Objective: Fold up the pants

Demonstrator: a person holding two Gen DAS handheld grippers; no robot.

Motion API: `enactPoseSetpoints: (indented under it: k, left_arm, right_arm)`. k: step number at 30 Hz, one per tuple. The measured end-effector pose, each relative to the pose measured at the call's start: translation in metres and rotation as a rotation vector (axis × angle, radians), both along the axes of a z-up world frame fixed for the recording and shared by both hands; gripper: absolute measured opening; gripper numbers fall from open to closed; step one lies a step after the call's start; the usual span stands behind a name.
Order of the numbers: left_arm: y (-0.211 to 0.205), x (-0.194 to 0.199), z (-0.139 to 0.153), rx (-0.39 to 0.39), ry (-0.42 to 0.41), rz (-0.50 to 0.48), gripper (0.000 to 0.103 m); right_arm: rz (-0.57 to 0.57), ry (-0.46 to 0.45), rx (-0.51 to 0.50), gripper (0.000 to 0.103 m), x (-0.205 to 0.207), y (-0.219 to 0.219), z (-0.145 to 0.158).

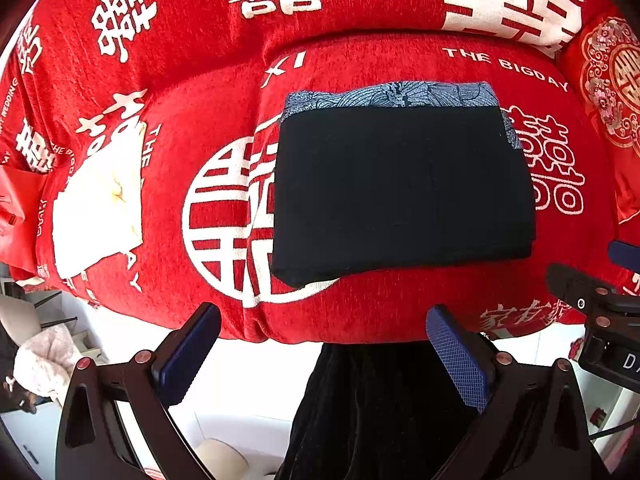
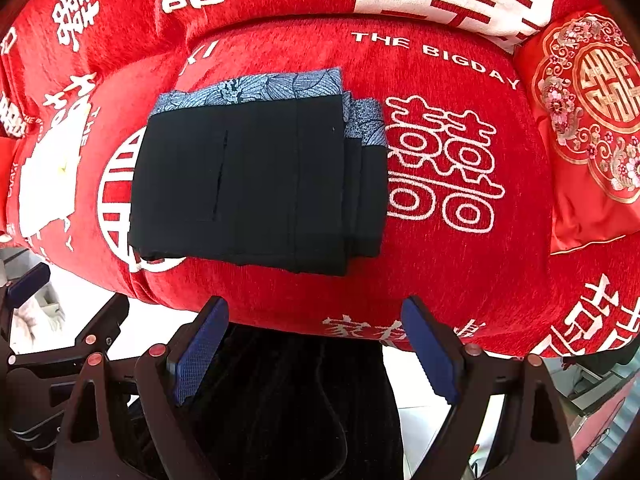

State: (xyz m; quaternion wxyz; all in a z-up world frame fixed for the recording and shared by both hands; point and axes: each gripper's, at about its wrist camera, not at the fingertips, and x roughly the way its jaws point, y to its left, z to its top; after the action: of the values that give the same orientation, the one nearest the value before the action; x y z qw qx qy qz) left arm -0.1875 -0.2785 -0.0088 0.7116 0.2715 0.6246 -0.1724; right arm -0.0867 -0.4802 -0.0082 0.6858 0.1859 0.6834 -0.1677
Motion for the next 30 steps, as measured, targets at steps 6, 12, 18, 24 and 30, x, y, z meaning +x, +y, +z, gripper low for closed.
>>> enactPoseSetpoints:
  k: [6,12,18,24,30]
  left_arm:
    - [0.0011,0.0,-0.0005,-0.003,0.005,0.003,0.103]
    - [0.0009,0.0005,-0.0011,-0.01,0.012,0.004,0.103]
    - [0.0005,0.0008,-0.0015,-0.011,0.015,0.008,0.103]
    - [0.0022,0.0028,-0.003,-0.017,0.025,0.019,0.103]
    - [0.0018,0.0008,-0.0009,-0.033,0.019,-0.004,0.103]
  right_arm:
    - [0.003,0.004,0.001,0.09,0.0002,-0.0006,-0.0008]
    - [0.005,0.006,0.001,0.09,-0.0001,-0.0009,-0.0014]
    - [0.003,0.006,0.002,0.09,0.0,-0.0006,-0.0016]
    - [0.005,0.007,0.001,0.09,-0.0003,-0.0009,-0.0024]
    - [0.004,0.01,-0.001,0.09,-0.0002,-0.0013,-0.0033]
